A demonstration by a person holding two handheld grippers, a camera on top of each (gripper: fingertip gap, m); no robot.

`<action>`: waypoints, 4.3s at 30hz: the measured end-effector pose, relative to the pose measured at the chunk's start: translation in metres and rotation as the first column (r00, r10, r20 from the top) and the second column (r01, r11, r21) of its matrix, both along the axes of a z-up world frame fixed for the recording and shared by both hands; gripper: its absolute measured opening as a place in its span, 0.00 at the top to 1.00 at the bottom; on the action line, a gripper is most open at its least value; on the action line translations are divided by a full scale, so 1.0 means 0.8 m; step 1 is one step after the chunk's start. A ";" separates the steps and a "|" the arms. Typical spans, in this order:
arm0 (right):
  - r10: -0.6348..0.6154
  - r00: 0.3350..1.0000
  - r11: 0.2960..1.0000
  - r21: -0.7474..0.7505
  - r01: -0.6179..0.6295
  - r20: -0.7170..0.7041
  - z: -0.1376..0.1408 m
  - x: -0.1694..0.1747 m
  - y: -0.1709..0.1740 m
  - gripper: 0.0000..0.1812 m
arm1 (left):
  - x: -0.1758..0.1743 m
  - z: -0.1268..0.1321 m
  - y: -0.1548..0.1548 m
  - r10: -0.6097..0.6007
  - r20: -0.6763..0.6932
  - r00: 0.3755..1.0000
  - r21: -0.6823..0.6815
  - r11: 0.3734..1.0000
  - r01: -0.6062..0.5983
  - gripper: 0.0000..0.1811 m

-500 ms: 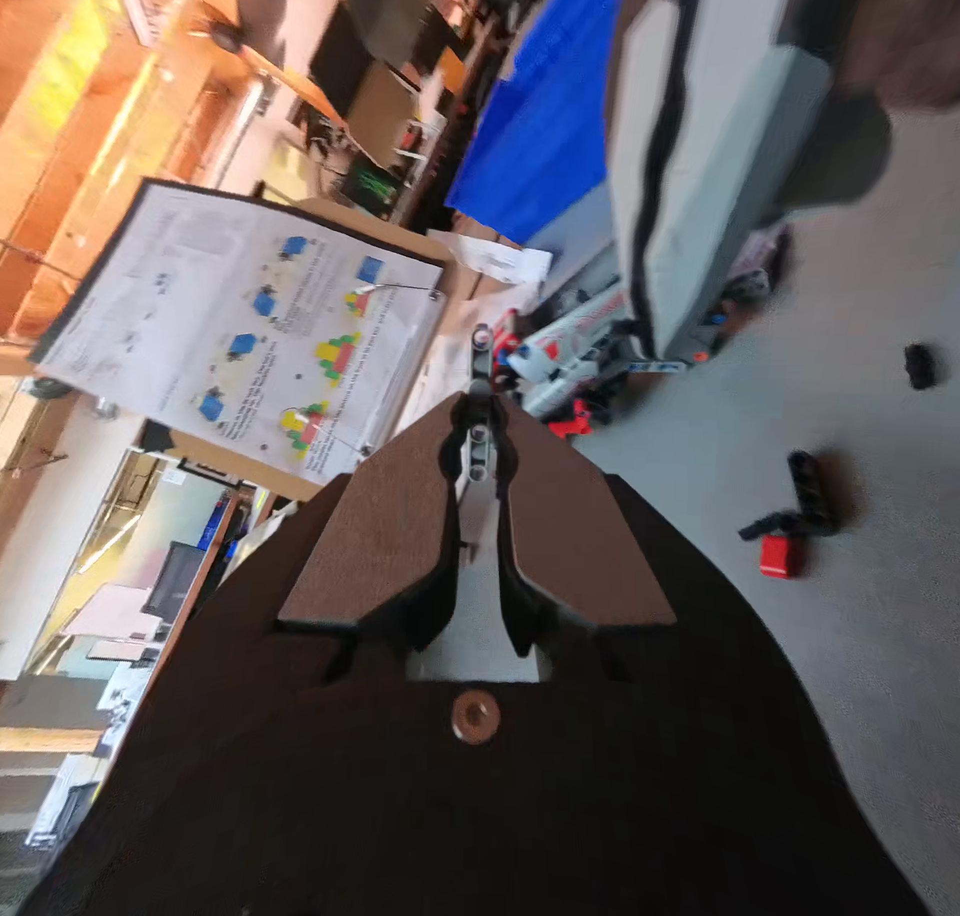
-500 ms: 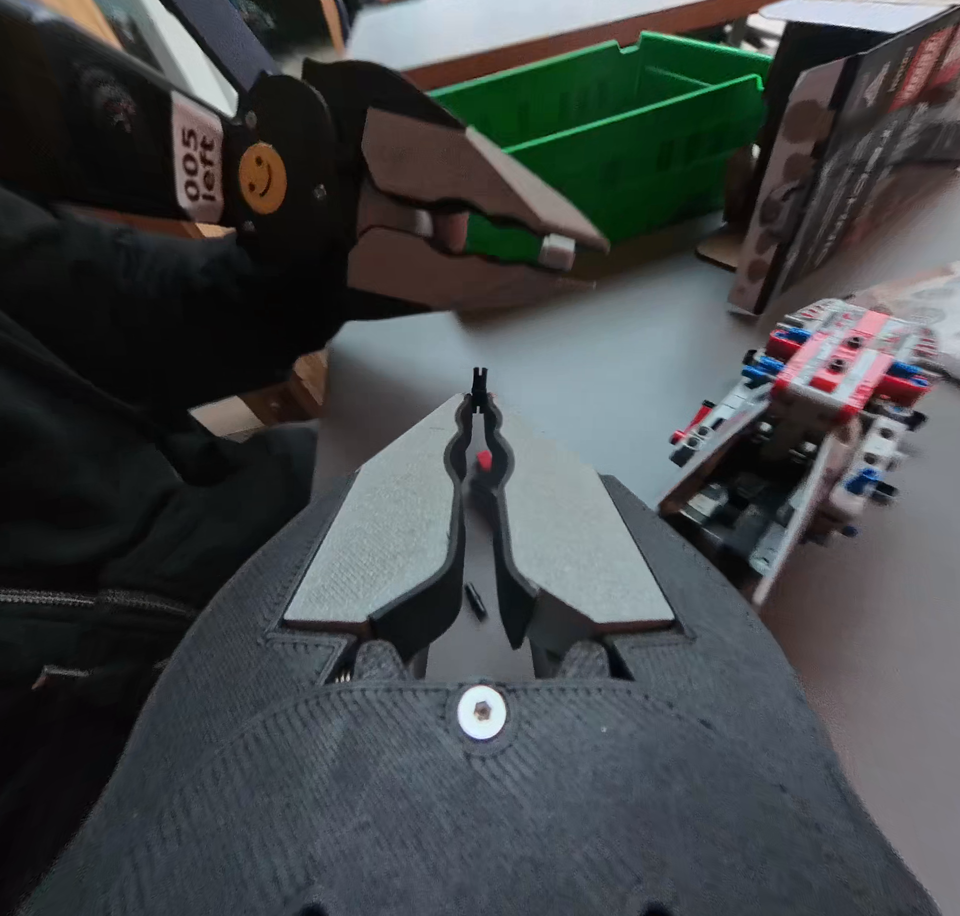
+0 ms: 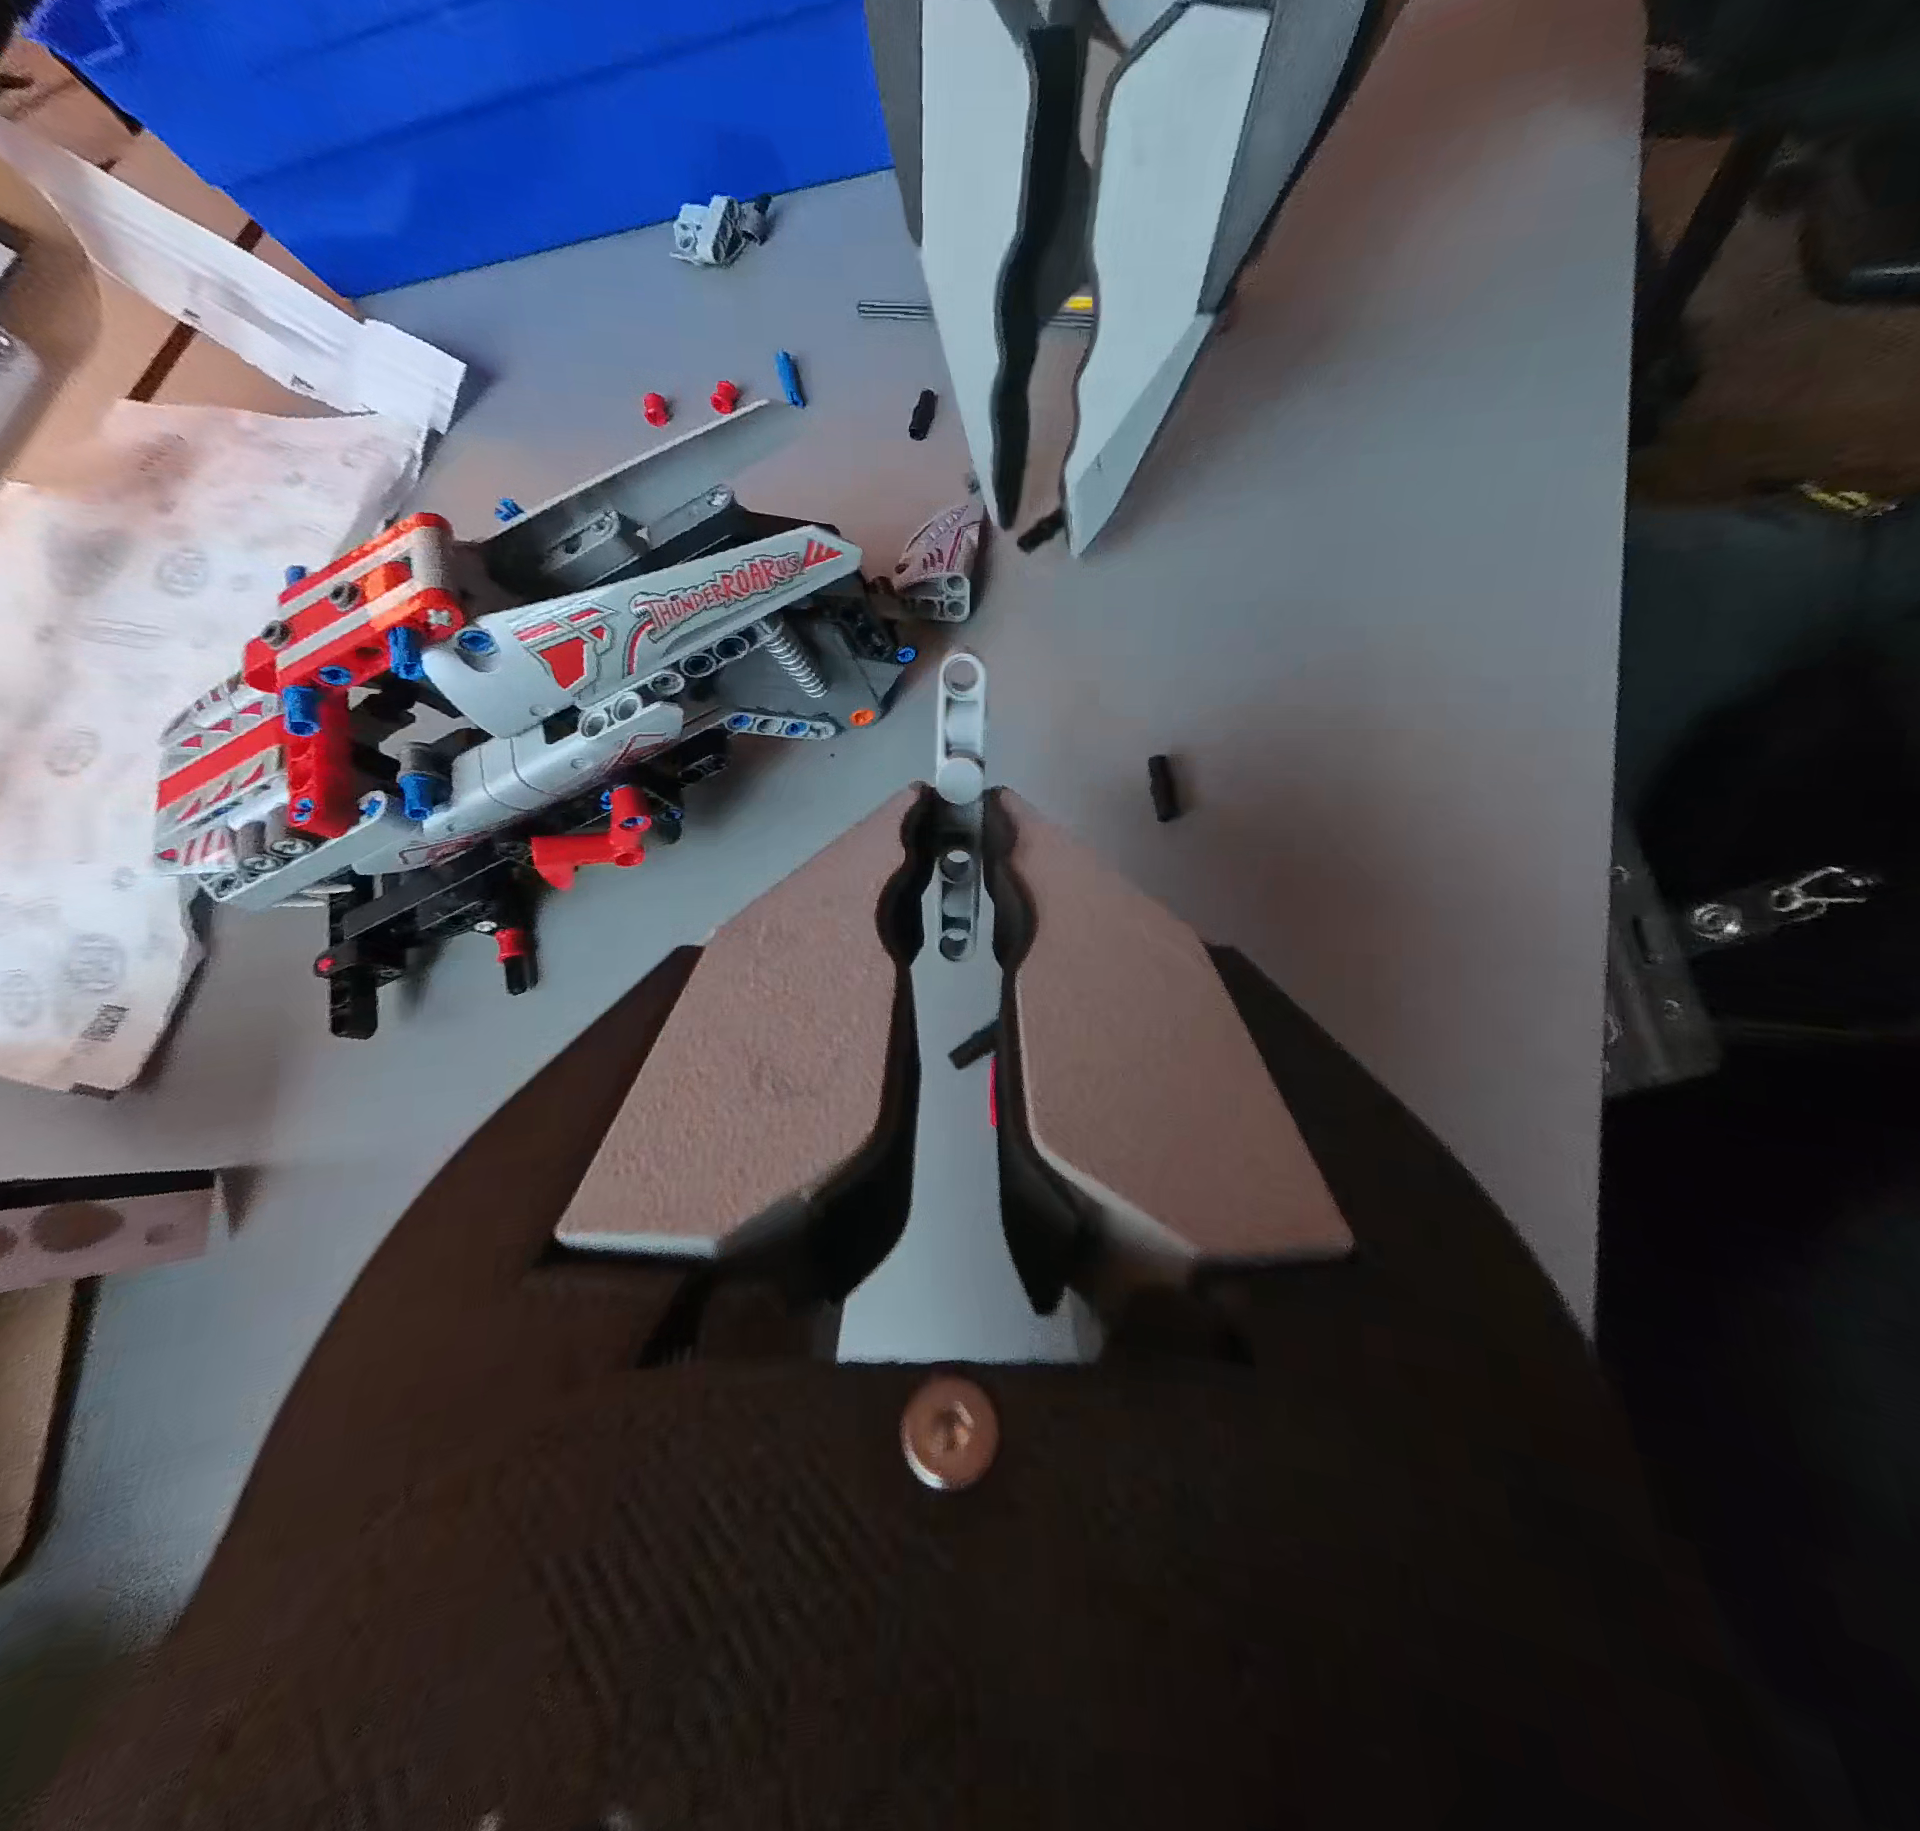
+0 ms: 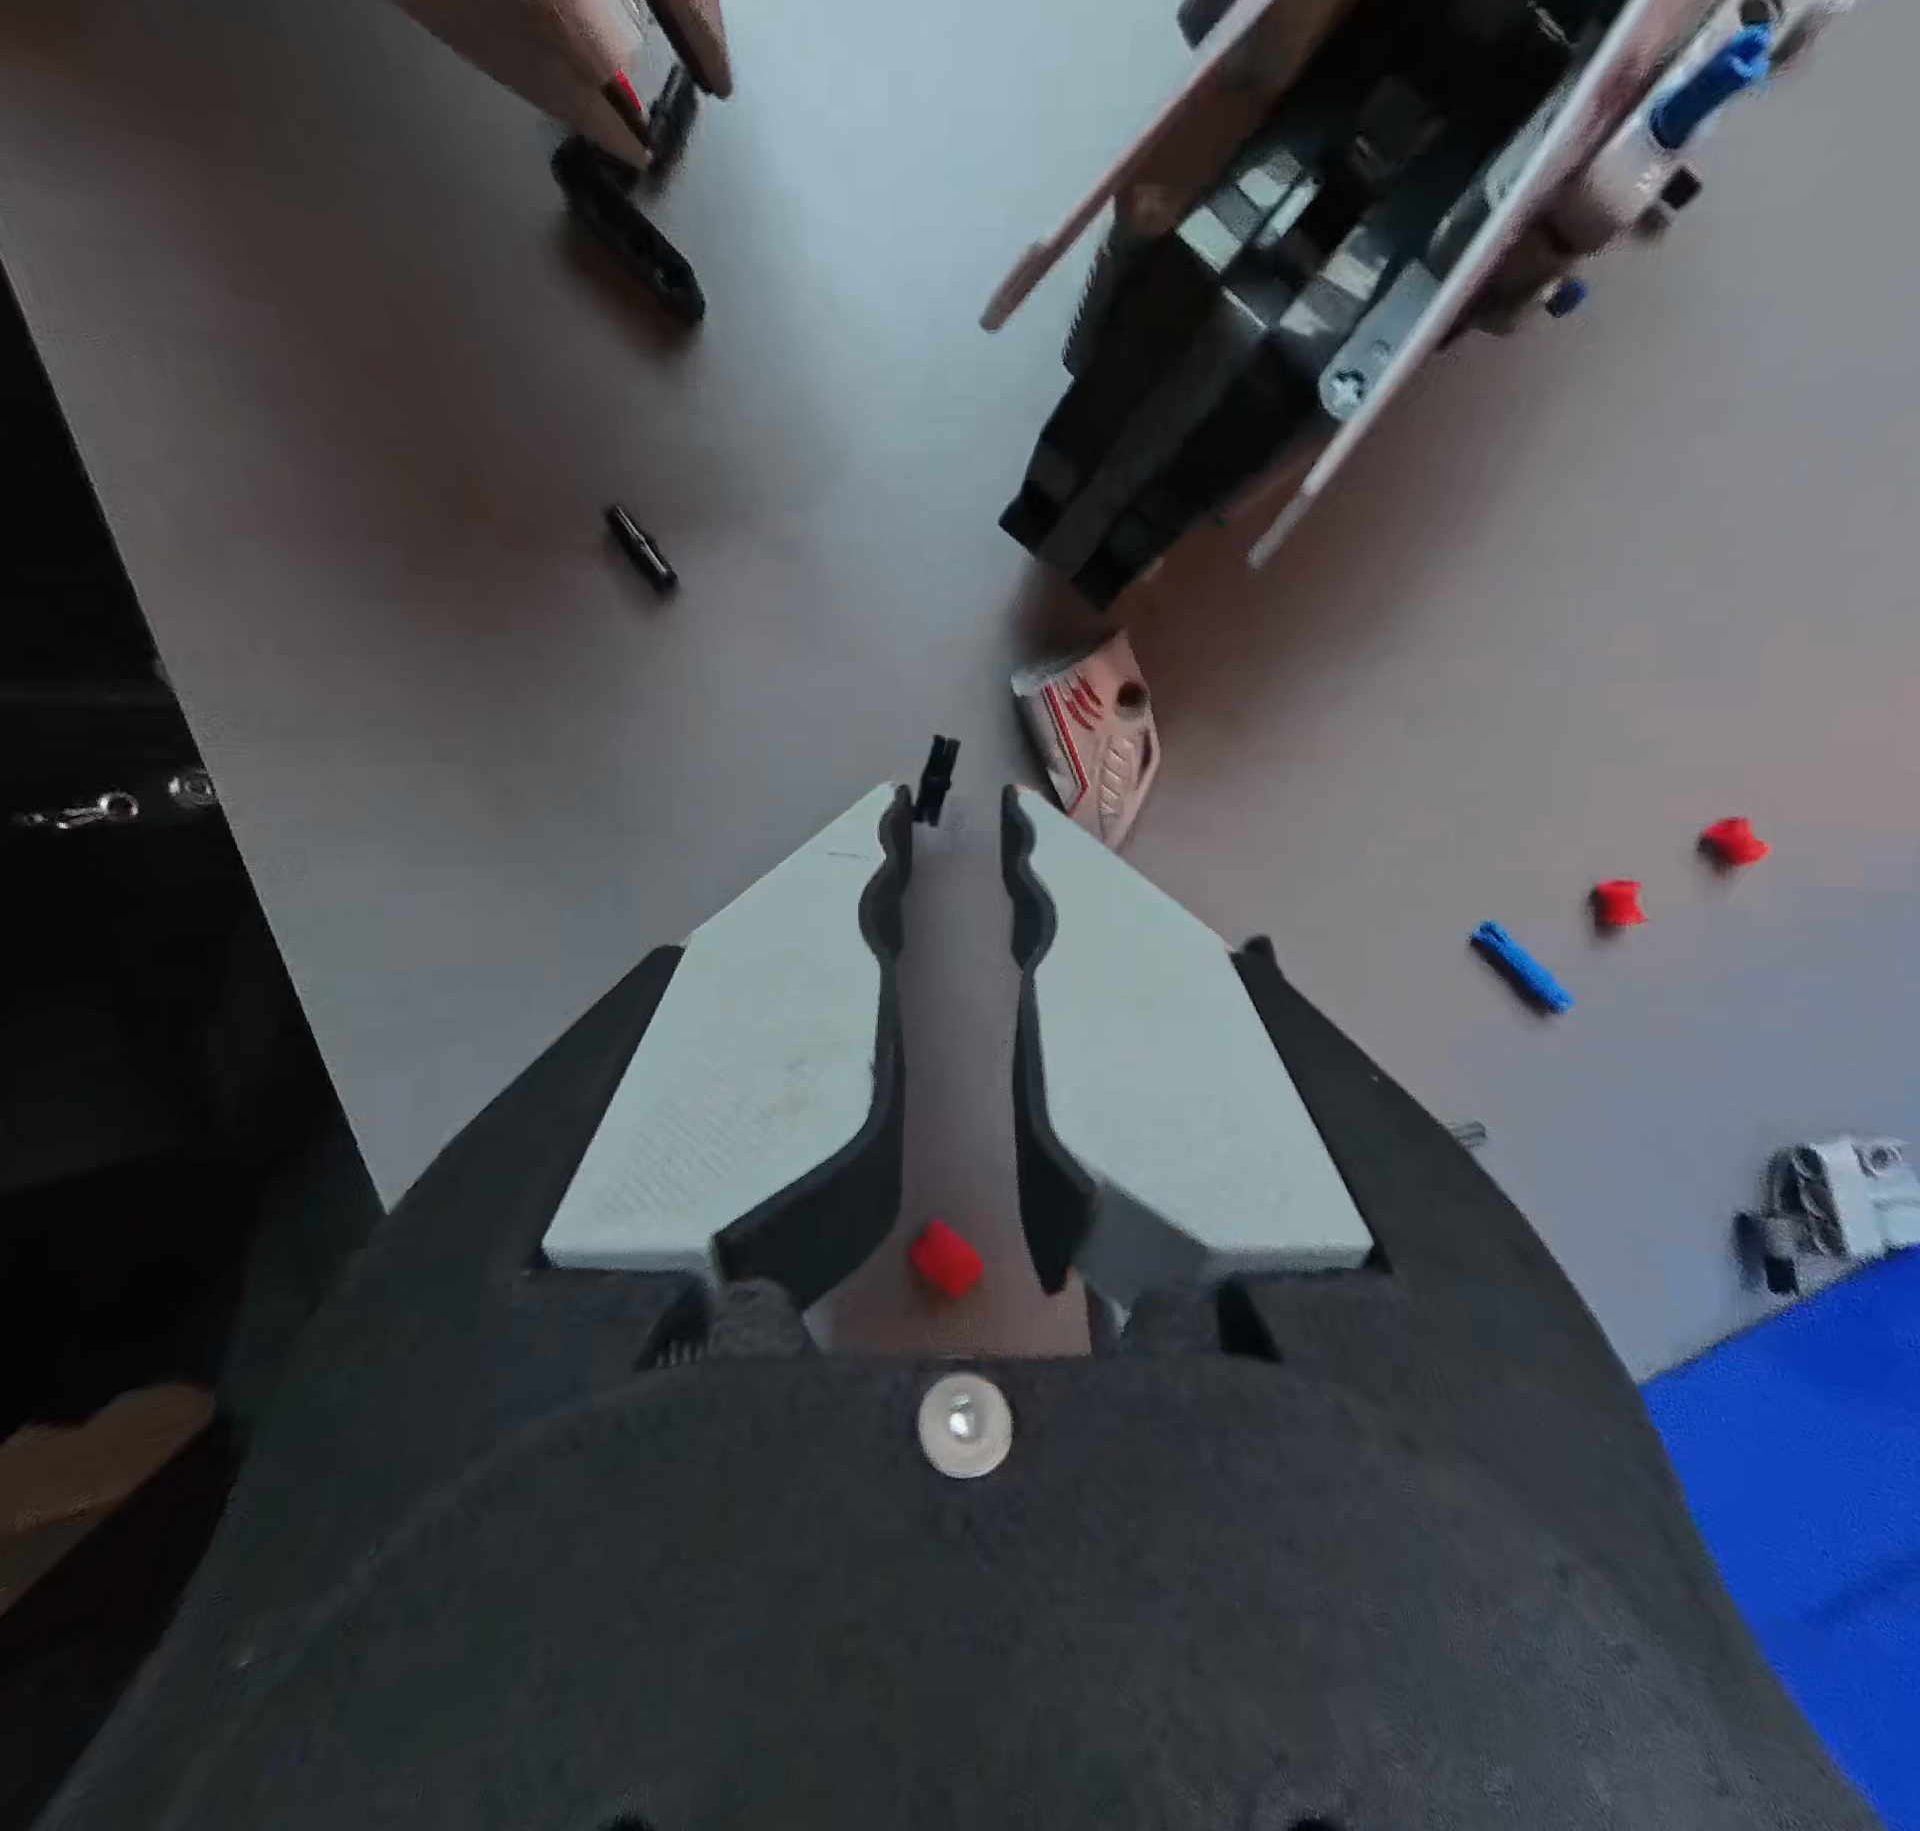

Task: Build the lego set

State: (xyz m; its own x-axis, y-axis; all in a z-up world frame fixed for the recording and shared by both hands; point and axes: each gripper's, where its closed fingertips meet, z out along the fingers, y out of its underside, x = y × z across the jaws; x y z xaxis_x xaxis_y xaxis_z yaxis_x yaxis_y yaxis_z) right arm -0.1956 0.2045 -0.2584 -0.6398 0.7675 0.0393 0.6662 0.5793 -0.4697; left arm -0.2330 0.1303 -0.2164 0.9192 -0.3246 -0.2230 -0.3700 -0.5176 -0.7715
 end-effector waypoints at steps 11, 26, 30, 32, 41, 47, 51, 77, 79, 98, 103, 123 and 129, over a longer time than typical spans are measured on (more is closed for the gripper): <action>0.036 0.999 0.998 -0.042 -0.036 -0.005 -0.014 0.002 -0.003 0.86 | 0.009 -0.017 -0.002 -0.018 0.044 0.999 -0.055 0.998 0.020 0.97; 0.257 0.890 0.923 -0.176 -0.341 -0.376 0.078 -0.006 -0.119 0.94 | 0.042 -0.015 -0.007 -0.094 0.119 0.988 -0.102 0.989 0.106 0.97; 0.262 0.899 0.942 -0.111 -0.318 -0.351 0.062 -0.010 -0.110 0.99 | 0.040 -0.012 -0.010 -0.096 0.087 0.992 -0.104 0.989 0.105 0.97; 0.256 0.904 0.943 -0.120 -0.312 -0.343 0.062 -0.010 -0.107 0.99 | 0.039 -0.005 -0.011 -0.096 0.092 0.991 -0.088 0.991 0.104 0.97; 0.280 0.849 0.916 -0.141 -0.376 -0.448 0.074 -0.011 -0.115 0.97 | 0.042 0.010 -0.012 -0.128 0.124 0.984 -0.030 0.991 0.133 0.97; 0.146 0.816 0.846 -0.357 -0.396 -0.559 0.118 -0.016 -0.113 0.98 | 0.042 0.051 -0.005 -0.164 0.298 0.940 0.161 0.980 0.120 0.97; 0.062 0.841 0.819 -0.454 -0.350 -0.537 0.124 -0.024 -0.109 0.98 | 0.034 0.056 -0.001 -0.133 0.326 0.936 0.197 0.978 0.071 0.96; 0.053 0.900 0.950 -0.256 -0.179 -0.433 0.075 -0.028 -0.020 1.00 | 0.007 0.015 0.008 0.035 0.340 0.940 0.064 0.996 -0.060 0.97; 0.077 0.892 0.954 -0.226 -0.195 -0.446 0.070 -0.026 -0.018 1.00 | 0.005 0.012 0.008 0.043 0.318 0.947 0.058 0.996 -0.065 0.97; 0.321 0.919 0.938 -0.057 -0.342 -0.229 0.008 0.026 -0.015 0.96 | 0.015 -0.006 0.011 0.024 0.287 0.958 0.021 0.999 -0.032 0.97; 0.309 0.925 0.936 -0.101 -0.337 -0.222 0.008 0.028 -0.017 0.89 | 0.017 -0.018 0.008 0.030 0.291 0.956 -0.027 0.999 -0.023 0.97; 0.217 0.799 0.873 -0.254 -0.415 -0.561 0.117 0.013 -0.067 0.87 | 0.047 0.045 0.008 -0.153 0.579 0.801 0.188 0.981 0.051 0.97; 0.159 0.734 0.877 -0.247 -0.412 -0.660 0.147 0.004 -0.082 0.85 | 0.049 0.105 -0.005 -0.238 0.958 0.162 0.231 0.971 0.065 0.96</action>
